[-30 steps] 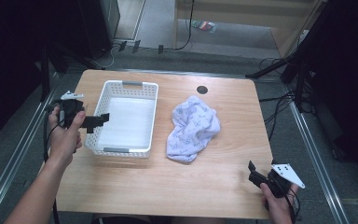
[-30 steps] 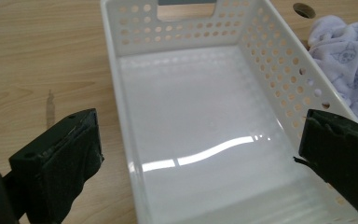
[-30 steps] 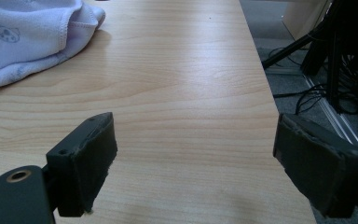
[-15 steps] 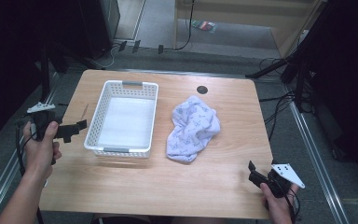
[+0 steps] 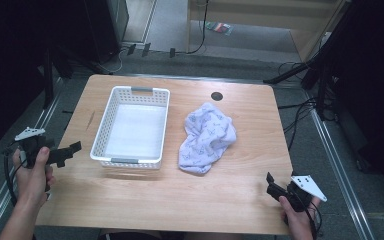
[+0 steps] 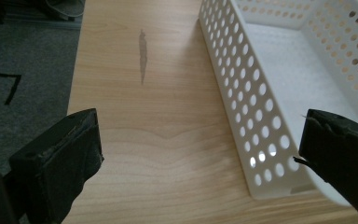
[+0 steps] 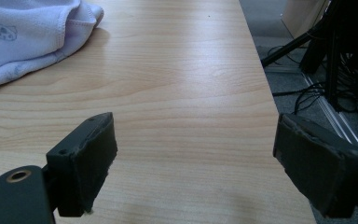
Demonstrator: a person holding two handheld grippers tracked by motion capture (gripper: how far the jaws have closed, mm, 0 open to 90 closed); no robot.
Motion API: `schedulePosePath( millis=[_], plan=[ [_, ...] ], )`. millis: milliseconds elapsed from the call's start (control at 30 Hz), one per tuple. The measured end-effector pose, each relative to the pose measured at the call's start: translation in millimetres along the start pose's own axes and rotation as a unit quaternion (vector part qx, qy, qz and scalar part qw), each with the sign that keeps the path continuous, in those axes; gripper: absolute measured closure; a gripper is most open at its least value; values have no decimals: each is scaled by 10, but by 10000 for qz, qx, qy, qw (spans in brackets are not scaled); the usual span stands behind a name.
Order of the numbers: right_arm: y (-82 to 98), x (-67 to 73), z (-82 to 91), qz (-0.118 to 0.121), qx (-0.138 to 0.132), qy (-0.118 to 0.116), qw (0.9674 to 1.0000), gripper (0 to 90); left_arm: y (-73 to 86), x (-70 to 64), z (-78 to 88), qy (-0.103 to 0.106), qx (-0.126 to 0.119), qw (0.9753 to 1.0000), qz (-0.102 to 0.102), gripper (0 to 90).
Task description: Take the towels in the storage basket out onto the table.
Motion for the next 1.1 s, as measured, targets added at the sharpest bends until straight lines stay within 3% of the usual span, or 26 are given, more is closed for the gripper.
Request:
schedulePosePath(
  millis=[500,633,733,867,1033,1100],
  plan=[
    [1,-3,2,-30,7,10,10000,136,378,139,-141,-20,-189,9998,100,0],
    [1,-2,2,-19,9,8,10000,136,477,182,-191,-105,-225,9997,20,0],
    [2,-1,3,8,1,-4,10000,137,544,209,-214,-216,-264,9993,-129,0],
    [2,1,3,15,1,-10,10000,136,588,191,-219,-188,-429,9985,-267,0],
    [2,5,0,40,13,-28,10000,135,646,75,-279,-495,-471,9949,-739,0],
    [2,4,-2,42,23,-30,10000,135,653,58,-291,-541,-459,9943,-801,0]
  ],
)
Point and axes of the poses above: each handheld gripper's, and its own axes: z roughly backward along the jaws, y roughly out of its underside, x roughly to its left, the point moved 3 cm from there along -z, roughly forward along the jaws, and after that the axes turned 5 degrees about z, right-handed, at the moved point
